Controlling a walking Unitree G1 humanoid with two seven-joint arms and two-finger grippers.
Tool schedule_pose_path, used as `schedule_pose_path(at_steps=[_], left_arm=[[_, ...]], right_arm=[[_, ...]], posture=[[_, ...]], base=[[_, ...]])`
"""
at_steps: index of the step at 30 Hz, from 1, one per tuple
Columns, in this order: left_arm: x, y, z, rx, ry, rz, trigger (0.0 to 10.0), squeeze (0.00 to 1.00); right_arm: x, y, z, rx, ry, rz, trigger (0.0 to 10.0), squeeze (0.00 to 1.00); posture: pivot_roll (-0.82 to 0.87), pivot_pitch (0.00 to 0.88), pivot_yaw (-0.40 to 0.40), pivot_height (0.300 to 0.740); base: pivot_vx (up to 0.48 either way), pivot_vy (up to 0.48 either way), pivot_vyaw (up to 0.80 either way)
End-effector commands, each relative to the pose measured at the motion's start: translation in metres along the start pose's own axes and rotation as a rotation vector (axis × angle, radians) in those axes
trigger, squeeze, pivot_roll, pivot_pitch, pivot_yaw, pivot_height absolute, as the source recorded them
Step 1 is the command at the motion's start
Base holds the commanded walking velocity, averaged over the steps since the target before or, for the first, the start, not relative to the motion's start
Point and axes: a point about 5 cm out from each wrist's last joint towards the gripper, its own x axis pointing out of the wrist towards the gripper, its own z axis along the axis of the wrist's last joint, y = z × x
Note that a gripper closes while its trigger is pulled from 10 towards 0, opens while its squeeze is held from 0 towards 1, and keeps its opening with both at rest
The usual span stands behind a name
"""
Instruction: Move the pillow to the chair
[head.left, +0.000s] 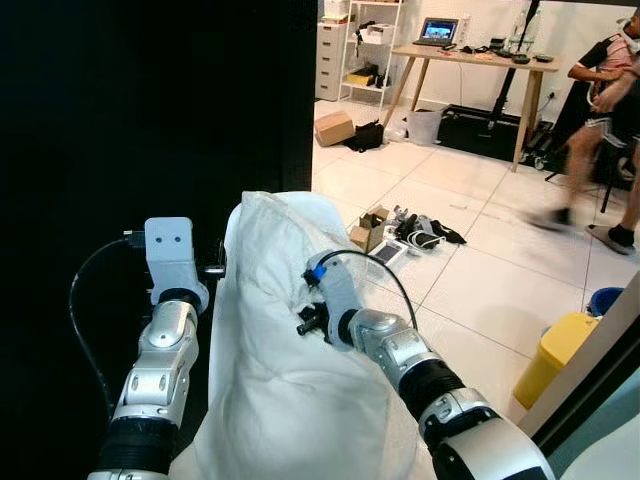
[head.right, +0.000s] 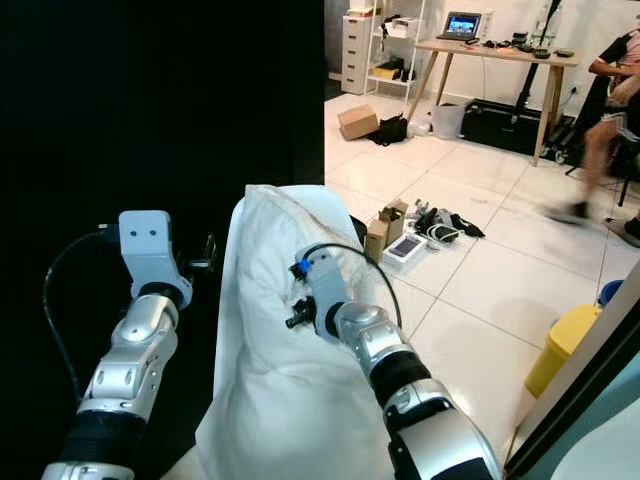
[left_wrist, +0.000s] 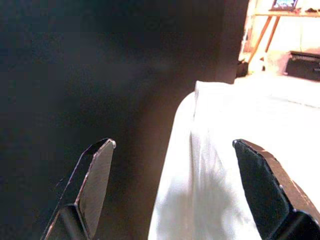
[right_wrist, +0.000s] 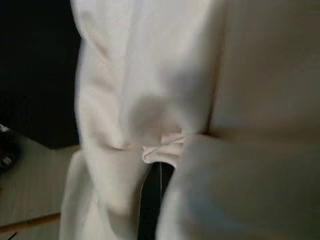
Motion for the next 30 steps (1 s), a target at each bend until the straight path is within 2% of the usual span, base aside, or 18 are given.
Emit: schedule_pose_path(at_steps=[1,5,6,8,10,17,18,21,22,23,24,26,27,29,30], left_arm=[[-0.003,0.001,-0.003,0.012,0.013,0.003,10.0,0.0],[-0.003,0.001,-0.003,0.019,0.015,-0.002,10.0,0.0],[-0.004,-0.001,-0.004,0.024,0.02,-0.009,10.0,0.0],[-0.004,-0.001,-0.004,0.024,0.02,-0.009,10.0,0.0],[-0.003,-0.004,-0.005,0.023,0.028,-0.029,10.0,0.0],[-0.004,-0.011,-0.009,-0.014,0.067,-0.09,10.0,0.0],[-0.006,-0.016,-0.015,-0.033,0.114,-0.13,10.0,0.0],[-0.022,-0.029,-0.052,-0.002,0.364,-0.319,10.0,0.0],[-0.022,-0.029,-0.052,-0.002,0.364,-0.319,10.0,0.0],[-0.029,-0.03,-0.063,0.035,0.435,-0.379,10.0,0.0],[-0.029,-0.03,-0.063,0.035,0.435,-0.379,10.0,0.0],[-0.041,-0.027,-0.078,0.078,0.537,-0.443,10.0,0.0],[-0.041,-0.027,-0.078,0.078,0.537,-0.443,10.0,0.0],[-0.054,-0.02,-0.091,0.093,0.643,-0.509,10.0,0.0],[-0.054,-0.02,-0.091,0.093,0.643,-0.509,10.0,0.0]], right_arm=[[0.0,-0.002,-0.016,0.0,0.084,-0.04,10.0,0.0],[0.0,-0.005,-0.026,-0.007,0.122,-0.069,10.0,0.0],[0.0,-0.003,-0.039,0.024,0.161,-0.074,10.0,0.0],[0.0,-0.003,-0.039,0.024,0.161,-0.074,10.0,0.0],[-0.003,-0.006,-0.058,0.053,0.22,-0.117,10.0,0.0],[-0.005,-0.01,-0.068,0.074,0.251,-0.149,10.0,0.0],[-0.006,-0.011,-0.07,0.081,0.258,-0.155,10.0,0.0],[-0.008,-0.014,-0.072,0.095,0.265,-0.162,10.0,0.0],[-0.008,-0.014,-0.072,0.095,0.265,-0.162,10.0,0.0],[-0.008,-0.014,-0.071,0.101,0.261,-0.162,10.0,0.0],[-0.008,-0.014,-0.071,0.101,0.261,-0.162,10.0,0.0],[-0.007,-0.015,-0.07,0.113,0.248,-0.161,10.0,0.0],[-0.007,-0.015,-0.07,0.113,0.248,-0.161,10.0,0.0],[-0.007,-0.015,-0.068,0.119,0.234,-0.154,10.0,0.0],[-0.007,-0.015,-0.068,0.119,0.234,-0.154,10.0,0.0]], posture=[[-0.13,0.002,-0.028,0.685],[-0.13,0.002,-0.028,0.67],[-0.13,0.005,-0.027,0.66],[-0.13,0.005,-0.027,0.66],[-0.13,0.003,-0.027,0.645],[-0.13,0.003,-0.024,0.636],[-0.13,0.003,-0.023,0.636],[-0.13,0.002,-0.019,0.621],[-0.13,0.002,-0.019,0.621],[-0.13,0.002,-0.019,0.616],[-0.13,0.002,-0.019,0.616],[-0.13,0.002,-0.018,0.606],[-0.13,0.002,-0.018,0.606],[-0.13,0.0,-0.019,0.596],[-0.13,0.0,-0.019,0.596]], base=[[0.0,0.0,0.0],[0.0,0.0,0.0],[0.0,0.0,0.0],[0.0,0.0,0.0],[0.0,0.0,0.0],[0.0,0.0,0.0],[0.0,0.0,0.0],[0.0,0.0,0.0],[0.0,0.0,0.0],[0.0,0.0,0.0],[0.0,0.0,0.0],[0.0,0.0,0.0],[0.0,0.0,0.0],[0.0,0.0,0.0],[0.0,0.0,0.0]])
